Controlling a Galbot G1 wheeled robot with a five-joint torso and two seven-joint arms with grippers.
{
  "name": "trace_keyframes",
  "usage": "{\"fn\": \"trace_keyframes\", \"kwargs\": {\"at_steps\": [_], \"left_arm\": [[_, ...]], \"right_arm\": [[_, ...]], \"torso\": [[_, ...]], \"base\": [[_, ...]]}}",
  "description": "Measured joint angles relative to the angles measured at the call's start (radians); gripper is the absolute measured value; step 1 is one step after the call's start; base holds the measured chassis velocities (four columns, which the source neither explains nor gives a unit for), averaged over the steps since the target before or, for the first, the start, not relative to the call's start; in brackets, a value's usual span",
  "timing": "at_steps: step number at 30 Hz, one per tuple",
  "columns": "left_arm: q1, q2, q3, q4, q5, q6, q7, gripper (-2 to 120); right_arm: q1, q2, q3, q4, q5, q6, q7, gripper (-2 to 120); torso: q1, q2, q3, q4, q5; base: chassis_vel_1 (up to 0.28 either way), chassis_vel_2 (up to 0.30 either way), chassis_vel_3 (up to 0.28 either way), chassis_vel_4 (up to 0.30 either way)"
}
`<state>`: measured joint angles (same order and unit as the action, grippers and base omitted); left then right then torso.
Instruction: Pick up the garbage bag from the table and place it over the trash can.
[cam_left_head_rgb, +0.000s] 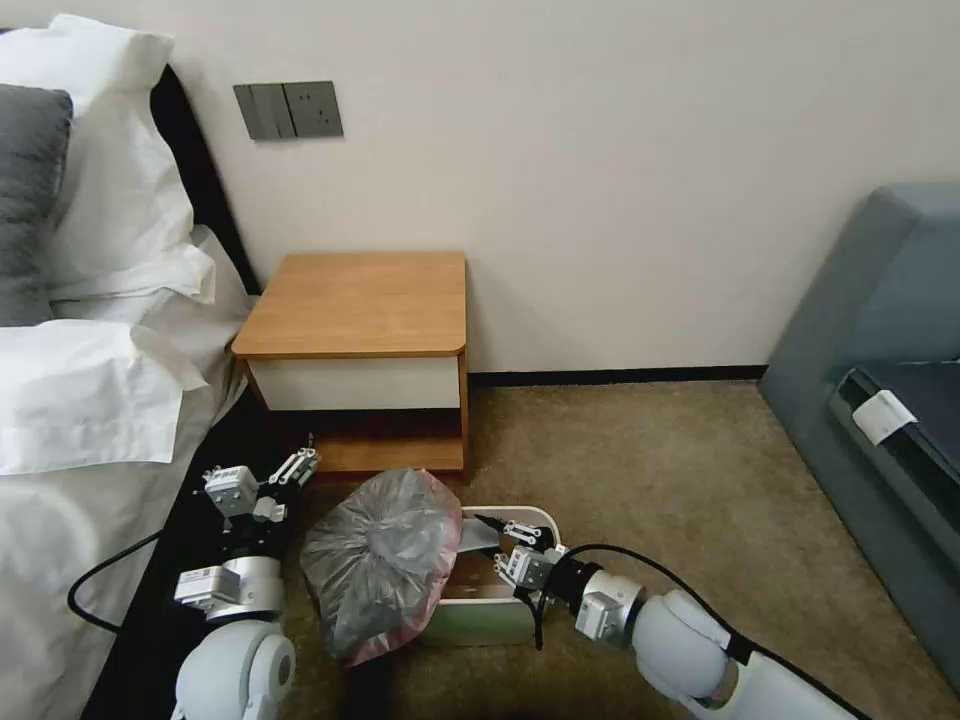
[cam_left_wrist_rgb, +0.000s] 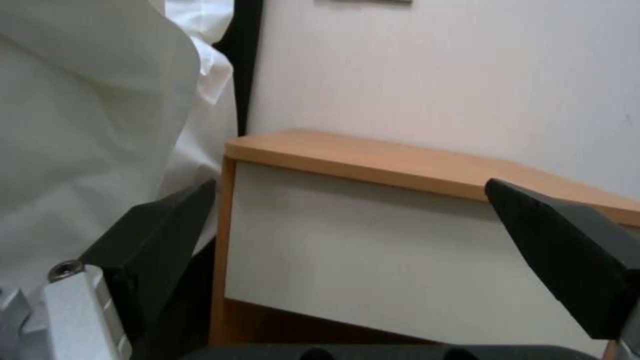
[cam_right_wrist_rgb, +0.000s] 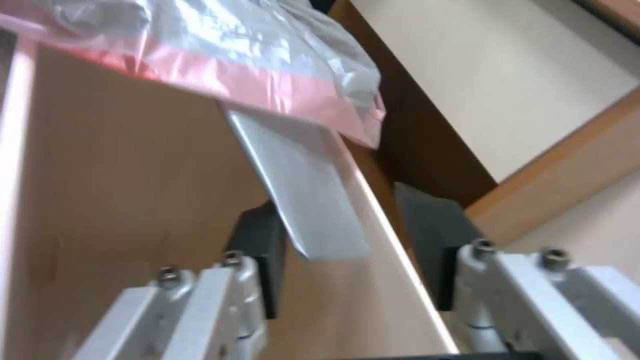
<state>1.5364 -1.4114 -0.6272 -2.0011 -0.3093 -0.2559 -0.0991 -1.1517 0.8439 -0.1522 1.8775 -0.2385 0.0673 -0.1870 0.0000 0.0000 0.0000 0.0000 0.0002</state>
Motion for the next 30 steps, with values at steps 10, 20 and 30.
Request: {"fn": "trace_keyframes", "kwargs": {"at_steps": [10,20,30], "left_arm": [[0.05,0.057,0.006,-0.039,-0.044,0.104,-0.001,100],[0.123,0.105,0.014,-0.133,-0.159,0.274,0.05,100],[0.205,0.125,0.036,-0.241,-0.236,0.48,0.091,99]], "right_arm": [[-0.142,-0.185,0.209,0.135,0.103,0.025,-0.012,85],[-0.206,-0.142,0.349,0.221,0.194,0.016,0.033,100],[-0.231,-0.002,0.349,0.169,0.181,0.06,0.045,100]], "torso": [[0.0,0.0,0.0,-0.0001,-0.0001],[0.0,0.0,0.0,0.0,-0.0004],[0.0,0.0,0.0,0.0001,-0.0002]], "base": [[0.0,0.0,0.0,0.0],[0.0,0.0,0.0,0.0],[0.0,0.0,0.0,0.0]]}}
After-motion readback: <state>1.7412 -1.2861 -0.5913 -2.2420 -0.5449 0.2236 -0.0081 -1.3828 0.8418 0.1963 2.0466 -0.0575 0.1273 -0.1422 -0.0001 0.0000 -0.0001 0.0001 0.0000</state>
